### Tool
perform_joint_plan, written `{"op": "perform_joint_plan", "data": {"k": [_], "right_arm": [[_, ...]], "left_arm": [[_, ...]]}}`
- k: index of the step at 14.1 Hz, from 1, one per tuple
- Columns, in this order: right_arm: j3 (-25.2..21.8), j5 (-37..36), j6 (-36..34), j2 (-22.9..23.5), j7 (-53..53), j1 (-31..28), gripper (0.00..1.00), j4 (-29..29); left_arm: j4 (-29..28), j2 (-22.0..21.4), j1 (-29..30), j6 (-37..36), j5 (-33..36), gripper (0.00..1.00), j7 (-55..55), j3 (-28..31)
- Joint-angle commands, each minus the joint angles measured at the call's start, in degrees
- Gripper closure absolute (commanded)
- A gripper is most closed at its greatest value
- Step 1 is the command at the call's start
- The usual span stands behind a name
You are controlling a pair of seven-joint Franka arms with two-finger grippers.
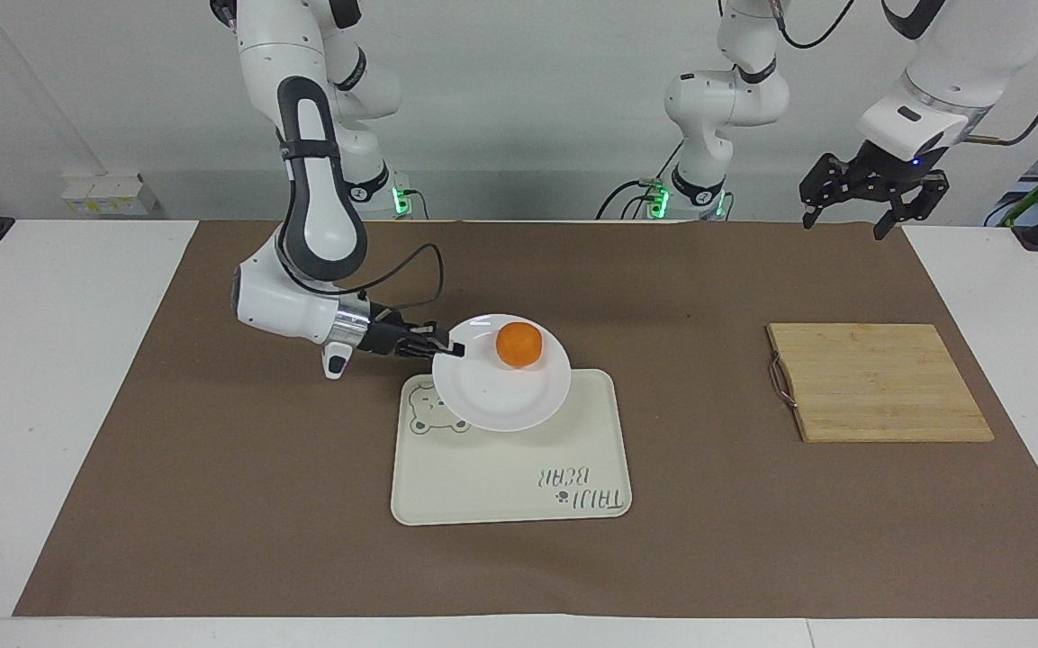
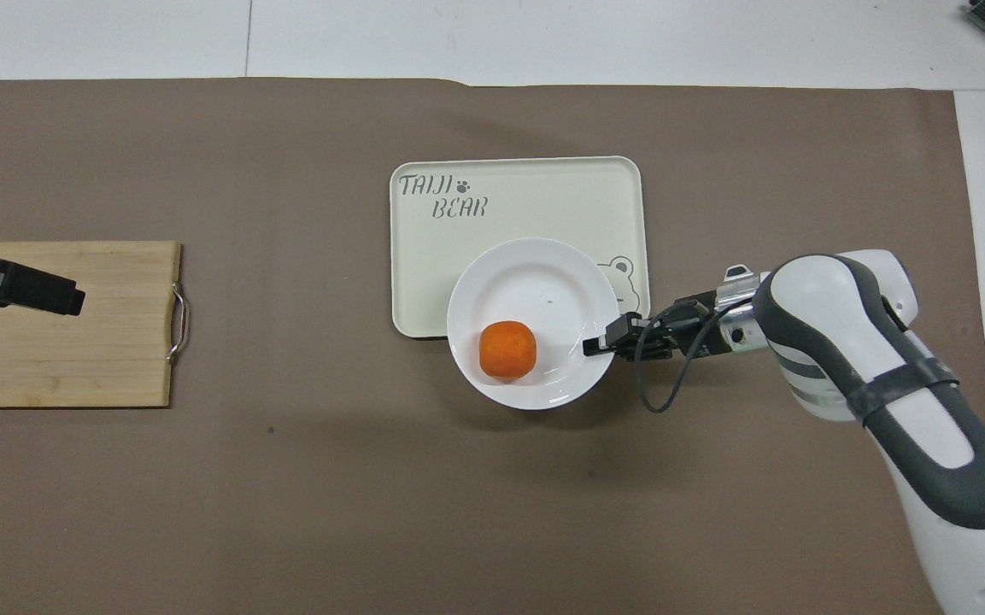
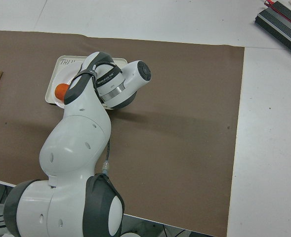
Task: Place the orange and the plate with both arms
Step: 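Slide the plate with the right gripper onto the bear tray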
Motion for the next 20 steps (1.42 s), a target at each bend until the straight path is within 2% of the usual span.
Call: {"op": "perform_joint_plan", "data": {"k": [1,5,8,9,10,12,15,17,20], "right_arm": [[0.19,2.67,1.32,6.91,1.38,0.39,1.00,8.09],[0.72,1.70,3.52,13.33,1.29,0.75,1.00,13.54],[0.63,1.53,7.28,14.40,1.38,3.55,1.00,13.99],[0.63,1.53,9.05,14.31,1.64,3.82,0.08,13.47],[0.28,1.35,9.32,13.52,1.82,3.91,0.00,12.94],[-0.16,-2.49,9.15,11.51,1.82,2.86,0.00,12.50],[-0.25,-15.49,8.27,7.46,1.82,0.05,0.00,12.67],[-0.95,-17.36,8.27,5.18,5.49,-0.13,0.00,12.58],[-1.57,-30.25,8.36,1.75,10.59,-0.57,0.00,13.54]], "left_arm": [[-0.32,-0.94,0.59,-0.76,0.63,0.00,-0.53,-0.36],[-0.32,-0.94,0.60,-0.76,0.63,0.00,-0.53,-0.36],[-0.32,-0.94,0.60,-0.76,0.71,0.00,-0.53,-0.36],[-0.32,-0.94,0.60,-0.76,0.63,0.00,-0.53,-0.36],[-0.32,-0.94,0.51,-0.76,0.71,0.00,-0.53,-0.36],[-0.41,-0.94,0.60,-0.76,0.63,0.00,-0.53,-0.36],[-0.32,-0.94,0.51,-0.76,0.63,0.00,-0.53,-0.36],[-0.32,-0.94,0.51,-0.76,0.71,0.00,-0.53,-0.36],[-0.32,-0.94,0.60,-0.76,0.63,0.00,-0.53,-0.36]]}}
